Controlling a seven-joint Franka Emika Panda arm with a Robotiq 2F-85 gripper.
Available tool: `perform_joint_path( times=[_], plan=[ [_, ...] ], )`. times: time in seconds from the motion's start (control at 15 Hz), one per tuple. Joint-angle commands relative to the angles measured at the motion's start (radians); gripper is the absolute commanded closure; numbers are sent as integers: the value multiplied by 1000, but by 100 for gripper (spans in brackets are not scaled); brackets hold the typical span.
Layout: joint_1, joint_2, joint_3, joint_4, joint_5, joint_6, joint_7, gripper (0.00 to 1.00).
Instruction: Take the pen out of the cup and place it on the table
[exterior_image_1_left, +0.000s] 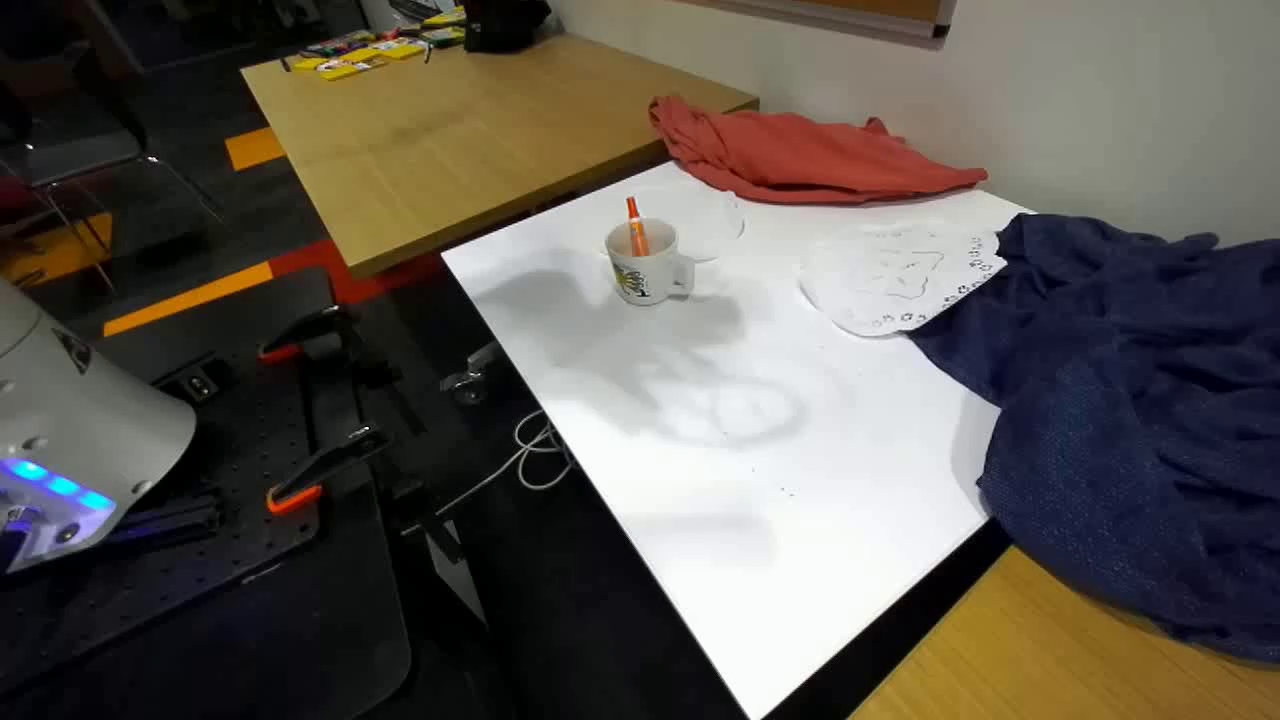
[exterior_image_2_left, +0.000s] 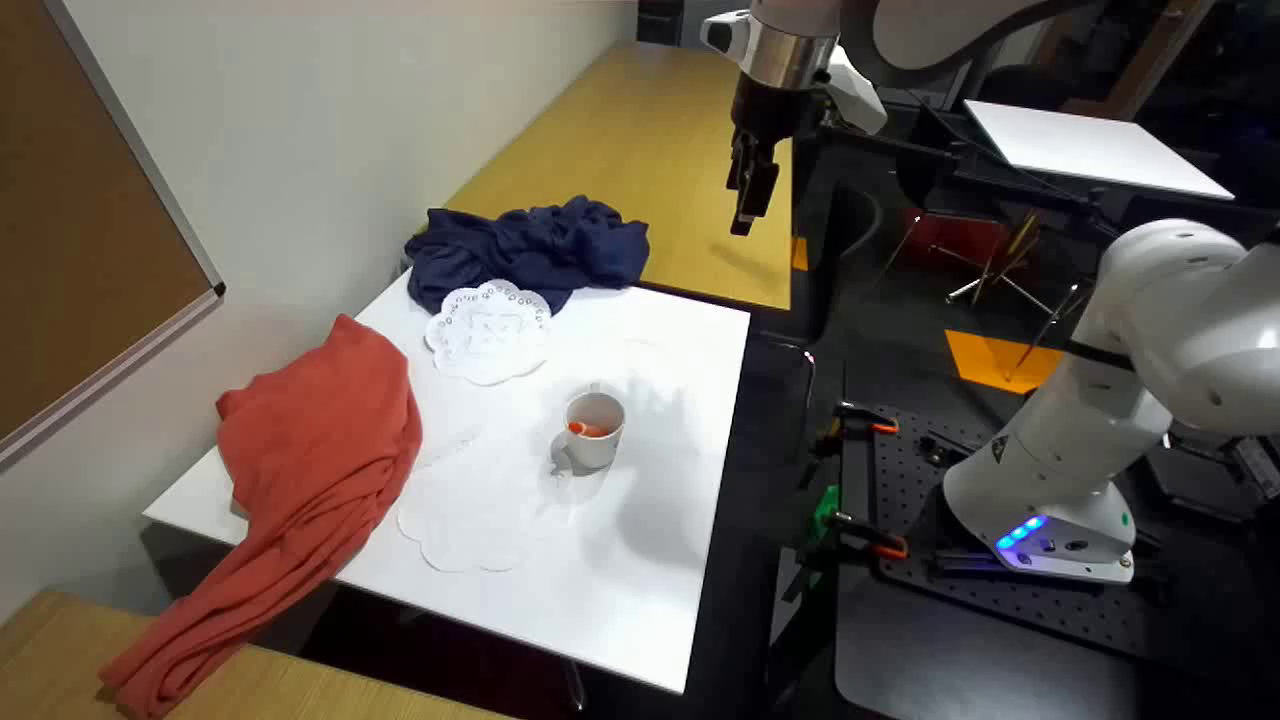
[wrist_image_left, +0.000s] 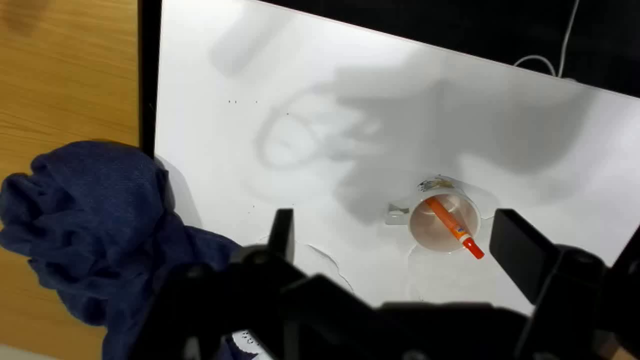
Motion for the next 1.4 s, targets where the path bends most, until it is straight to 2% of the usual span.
perform_joint_path(
  times=[0.0, 0.4, 0.67, 1.07, 1.33],
  plan=[
    [8, 0, -7, 2, -3, -3, 3, 0],
    [8, 1, -8, 1, -8, 7, -3, 0],
    [33, 25, -34, 8, 35, 49, -106, 0],
    [95, 108, -100, 24, 185, 157, -385, 0],
    [117, 178, -108, 27, 310, 239, -575, 0]
  ],
)
